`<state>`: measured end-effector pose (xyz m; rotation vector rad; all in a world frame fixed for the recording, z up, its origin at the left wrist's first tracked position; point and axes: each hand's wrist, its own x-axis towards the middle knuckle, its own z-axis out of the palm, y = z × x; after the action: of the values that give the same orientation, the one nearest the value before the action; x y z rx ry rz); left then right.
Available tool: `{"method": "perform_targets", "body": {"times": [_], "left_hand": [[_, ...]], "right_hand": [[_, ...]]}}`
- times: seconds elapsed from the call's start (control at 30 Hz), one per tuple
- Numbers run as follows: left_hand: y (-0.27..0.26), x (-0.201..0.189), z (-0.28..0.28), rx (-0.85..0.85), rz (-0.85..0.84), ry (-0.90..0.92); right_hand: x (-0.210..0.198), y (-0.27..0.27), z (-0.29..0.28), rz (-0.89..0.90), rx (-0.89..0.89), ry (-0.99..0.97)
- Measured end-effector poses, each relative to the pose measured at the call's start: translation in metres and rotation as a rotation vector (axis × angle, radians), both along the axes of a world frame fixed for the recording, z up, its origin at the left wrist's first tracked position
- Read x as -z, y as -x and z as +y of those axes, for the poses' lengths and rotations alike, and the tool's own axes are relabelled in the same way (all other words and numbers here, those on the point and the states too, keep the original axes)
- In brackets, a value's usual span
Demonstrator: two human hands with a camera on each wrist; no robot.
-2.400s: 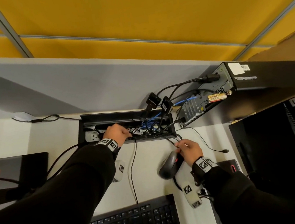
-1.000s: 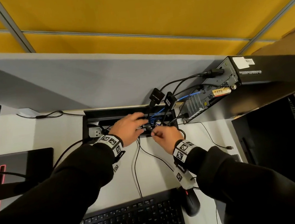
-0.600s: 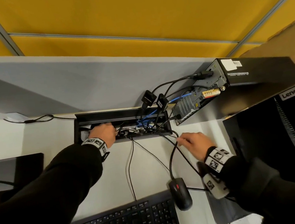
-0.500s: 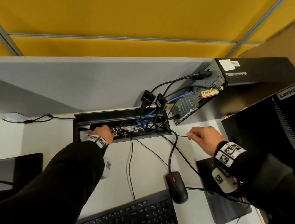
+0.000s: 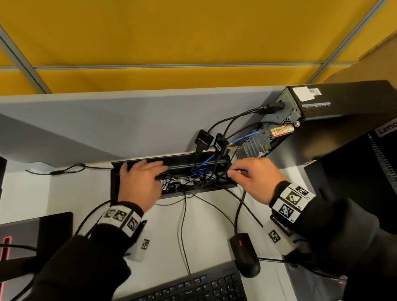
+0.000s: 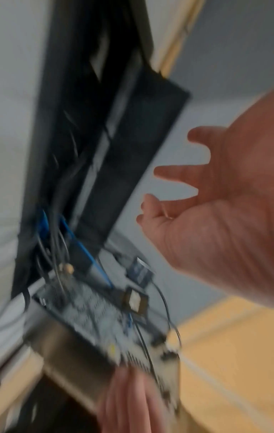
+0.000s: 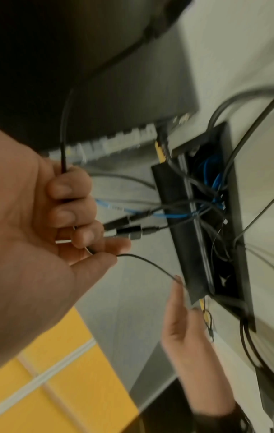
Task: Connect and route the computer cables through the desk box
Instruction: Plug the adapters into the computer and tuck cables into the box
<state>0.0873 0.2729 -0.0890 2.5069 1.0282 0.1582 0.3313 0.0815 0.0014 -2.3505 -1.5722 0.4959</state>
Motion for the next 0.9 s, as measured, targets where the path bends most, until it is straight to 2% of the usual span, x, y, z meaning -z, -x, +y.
{"method": "perform_targets", "body": {"times": [0.03,0.1,0.17,0.23,0.4,0.5,0.53,0.6,0.63,0.67,0.8,0.83,0.9], "left_hand": [[-0.005,-0.014,-0.011,0.041,-0.122,0.029],[-0.024,-0.047,-0.040,0.154,-0.359,0.332],[-0.048,-0.071,-0.064,0.269,-0.431,0.627],[-0.064,-0.076,-0.069,0.242,-0.505,0.751],[-0.052,-0.070,-0.017,-0.038,-0.636,0.822],[-0.043,-0.063,0.007,-0.055,-0.560,0.885],[-0.044,-0.064,0.013,-0.036,-0.471,0.831],[-0.047,-0.071,0.017,0.059,-0.176,0.513],[-0.052,-0.079,0.013,0.140,-0.092,0.365],[-0.059,-0.092,0.003,0.233,-0.100,0.286],[-0.103,-0.138,-0.047,0.530,-0.307,0.365],[-0.112,-0.141,-0.054,0.515,-0.341,0.412],[-0.123,-0.145,-0.056,0.379,-0.445,0.577]], "right_hand": [[-0.003,0.004,0.005,-0.020,-0.017,-0.023],[-0.010,0.015,0.017,-0.035,-0.061,-0.056],[-0.018,0.025,0.026,0.007,-0.102,-0.062],[-0.026,0.027,0.030,0.056,-0.078,-0.059],[-0.050,-0.005,0.007,0.178,0.098,-0.047],[-0.058,-0.019,-0.008,0.217,0.133,-0.033],[-0.059,-0.023,-0.011,0.221,0.148,-0.029],[-0.060,-0.026,-0.014,0.199,0.160,-0.029],[-0.061,-0.026,-0.014,0.154,0.146,-0.030],[-0.063,-0.025,-0.013,0.107,0.119,-0.029],[-0.074,-0.015,0.000,0.016,0.001,-0.064],[-0.077,-0.013,0.003,0.006,0.012,-0.077],[-0.084,-0.015,0.002,0.009,0.087,-0.118]]}}
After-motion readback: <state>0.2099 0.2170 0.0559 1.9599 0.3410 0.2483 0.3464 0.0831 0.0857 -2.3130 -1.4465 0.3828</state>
